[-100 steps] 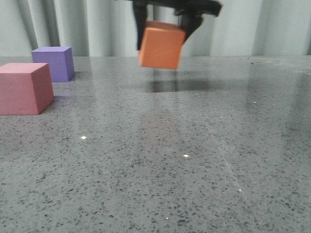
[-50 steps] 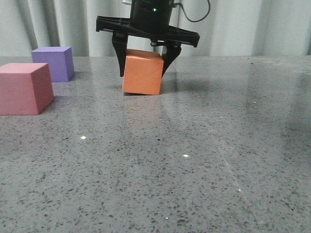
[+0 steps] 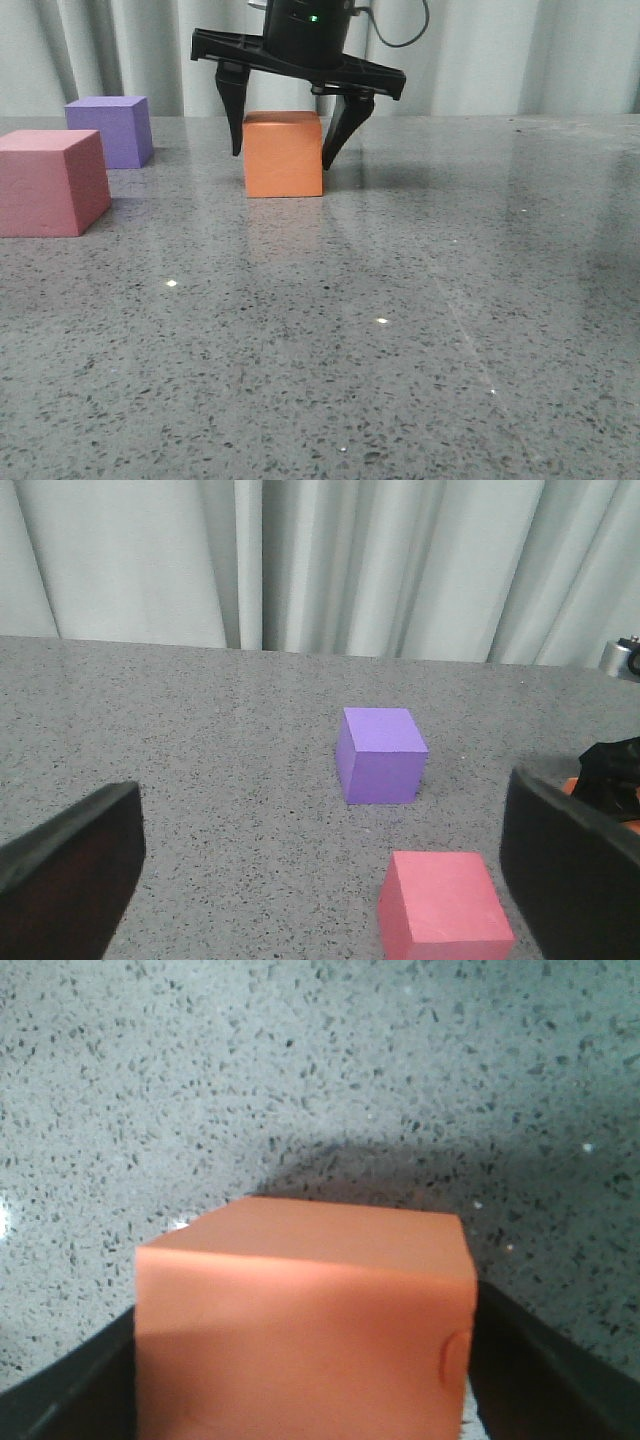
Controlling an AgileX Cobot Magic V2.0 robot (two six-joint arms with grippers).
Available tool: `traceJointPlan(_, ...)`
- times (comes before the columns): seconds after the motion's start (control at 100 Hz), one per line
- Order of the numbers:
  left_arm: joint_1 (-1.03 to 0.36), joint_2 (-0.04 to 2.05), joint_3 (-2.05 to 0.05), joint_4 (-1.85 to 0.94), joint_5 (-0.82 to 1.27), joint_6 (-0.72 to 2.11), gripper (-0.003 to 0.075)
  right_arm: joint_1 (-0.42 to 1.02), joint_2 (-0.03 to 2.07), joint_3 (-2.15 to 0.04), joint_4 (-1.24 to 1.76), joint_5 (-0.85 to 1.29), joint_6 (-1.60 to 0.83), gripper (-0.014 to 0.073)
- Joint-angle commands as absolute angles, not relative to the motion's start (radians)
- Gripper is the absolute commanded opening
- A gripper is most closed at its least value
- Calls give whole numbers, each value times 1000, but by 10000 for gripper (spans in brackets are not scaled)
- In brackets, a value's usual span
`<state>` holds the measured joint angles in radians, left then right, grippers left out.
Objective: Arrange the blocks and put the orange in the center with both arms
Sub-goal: 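Lower the orange cube onto the table center and open the right gripper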
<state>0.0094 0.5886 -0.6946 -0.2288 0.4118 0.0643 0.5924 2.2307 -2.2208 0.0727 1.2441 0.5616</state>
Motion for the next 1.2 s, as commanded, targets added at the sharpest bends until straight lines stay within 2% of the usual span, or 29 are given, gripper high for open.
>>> traceJointPlan(0.0,5,596,-731,-244,333,57,689,590,2145,-2254,76,1319,561,589)
traceJointPlan(0.44,5,596,-731,-244,333,57,689,590,2021,-2254,65,1327,559,589)
traceJointPlan(0.78,5,596,-731,-244,333,57,689,618,1878,-2229,-20,1327,453,589)
traceJointPlan(0.97,5,596,-731,-244,333,57,689,650,1765,-2085,-106,1302,453,589)
traceJointPlan(1.19,5,596,-731,-244,333,57,689,650,1594,-1838,-107,1145,453,589)
